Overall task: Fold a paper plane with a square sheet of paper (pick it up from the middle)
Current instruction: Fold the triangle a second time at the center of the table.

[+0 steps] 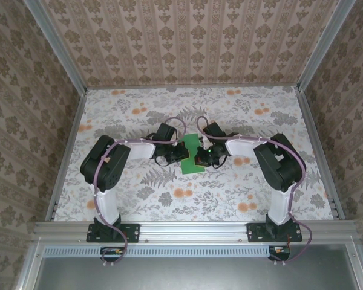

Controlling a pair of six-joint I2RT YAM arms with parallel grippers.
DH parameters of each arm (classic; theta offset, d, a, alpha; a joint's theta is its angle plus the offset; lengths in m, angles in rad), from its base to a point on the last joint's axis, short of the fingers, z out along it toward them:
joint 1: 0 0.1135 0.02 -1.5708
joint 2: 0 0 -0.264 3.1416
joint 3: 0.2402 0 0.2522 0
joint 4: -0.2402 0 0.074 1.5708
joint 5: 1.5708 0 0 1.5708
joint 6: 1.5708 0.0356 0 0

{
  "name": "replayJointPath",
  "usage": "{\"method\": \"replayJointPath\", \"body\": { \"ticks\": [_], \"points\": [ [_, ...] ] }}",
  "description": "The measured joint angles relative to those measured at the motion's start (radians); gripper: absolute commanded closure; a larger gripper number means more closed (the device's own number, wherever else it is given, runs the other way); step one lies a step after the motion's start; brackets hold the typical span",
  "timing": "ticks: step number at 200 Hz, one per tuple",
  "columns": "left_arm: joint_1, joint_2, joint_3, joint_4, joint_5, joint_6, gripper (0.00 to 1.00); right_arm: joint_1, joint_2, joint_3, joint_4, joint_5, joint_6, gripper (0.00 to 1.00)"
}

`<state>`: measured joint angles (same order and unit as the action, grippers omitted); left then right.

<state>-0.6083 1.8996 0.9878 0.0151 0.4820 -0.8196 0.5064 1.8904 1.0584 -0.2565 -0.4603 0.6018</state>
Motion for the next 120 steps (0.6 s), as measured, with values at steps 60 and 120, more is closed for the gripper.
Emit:
{"method": "replayJointPath", "body": {
  "ticks": [60, 120],
  "points": [
    [0.002, -0.01, -0.018, 0.009, 0.011, 0.002, 1.0, -0.057, -0.167, -0.203, -0.003, -0.019, -0.03, 1.0],
    [0.034, -0.039, -0.018, -0.021, 0.026, 0.013, 0.72, -0.083, -0.23, -0.125, -0.062, -0.023, -0.062, 0.7]
  ]
}}
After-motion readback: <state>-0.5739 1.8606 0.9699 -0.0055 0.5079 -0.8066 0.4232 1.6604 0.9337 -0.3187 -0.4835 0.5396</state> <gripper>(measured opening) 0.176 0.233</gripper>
